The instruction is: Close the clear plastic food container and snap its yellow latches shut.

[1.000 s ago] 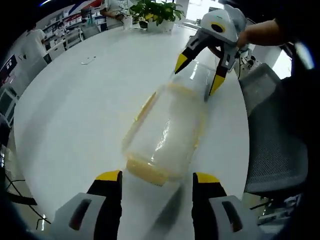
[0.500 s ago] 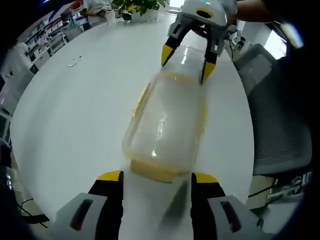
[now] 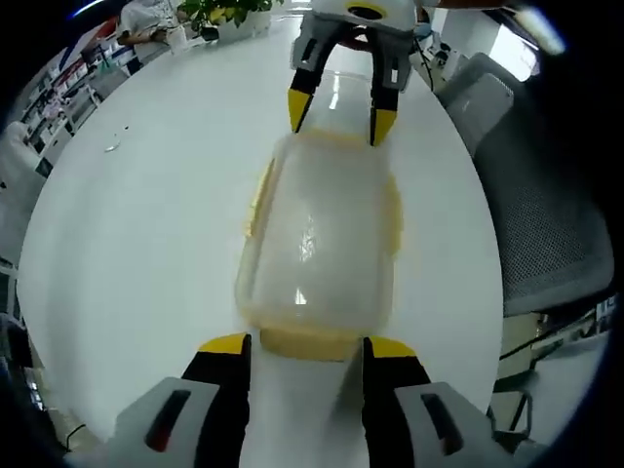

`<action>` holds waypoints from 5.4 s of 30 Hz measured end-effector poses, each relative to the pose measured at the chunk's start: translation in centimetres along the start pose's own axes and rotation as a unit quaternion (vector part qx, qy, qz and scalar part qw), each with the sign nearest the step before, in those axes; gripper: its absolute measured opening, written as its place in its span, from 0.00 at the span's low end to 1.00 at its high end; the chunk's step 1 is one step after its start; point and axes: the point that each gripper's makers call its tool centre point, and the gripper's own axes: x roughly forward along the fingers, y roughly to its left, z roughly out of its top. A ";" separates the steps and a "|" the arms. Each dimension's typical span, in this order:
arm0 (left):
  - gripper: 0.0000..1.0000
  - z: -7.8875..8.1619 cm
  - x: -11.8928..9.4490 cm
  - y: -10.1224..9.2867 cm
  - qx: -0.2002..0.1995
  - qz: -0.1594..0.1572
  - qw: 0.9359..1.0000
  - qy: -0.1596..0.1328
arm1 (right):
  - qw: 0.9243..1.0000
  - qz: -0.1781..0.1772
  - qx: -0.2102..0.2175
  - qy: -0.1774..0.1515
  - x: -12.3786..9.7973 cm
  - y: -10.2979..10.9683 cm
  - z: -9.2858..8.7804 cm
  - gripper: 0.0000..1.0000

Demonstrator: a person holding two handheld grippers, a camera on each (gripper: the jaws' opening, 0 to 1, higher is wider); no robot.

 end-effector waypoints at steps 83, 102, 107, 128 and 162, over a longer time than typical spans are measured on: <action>0.33 0.3 -2.7 -1.0 0.046 -0.013 0.998 0.051 | 0.999 0.032 -0.023 0.023 -2.5 0.3 2.0 0.36; 0.33 1.5 -5.7 -0.8 0.052 -0.012 0.997 0.046 | 0.999 0.021 -0.022 0.015 -5.5 0.1 3.4 0.36; 0.33 2.1 -6.0 -0.8 0.055 -0.010 0.997 0.044 | 0.999 0.017 -0.024 0.021 -6.0 -0.1 3.1 0.36; 0.33 5.0 -5.4 -2.0 0.034 -0.001 0.999 0.041 | 0.998 0.027 -0.044 0.031 -7.8 -0.2 0.6 0.36; 0.33 11.9 -2.5 -3.2 0.033 -0.004 0.999 0.036 | 0.998 0.019 -0.040 0.039 -10.8 -0.2 -6.4 0.36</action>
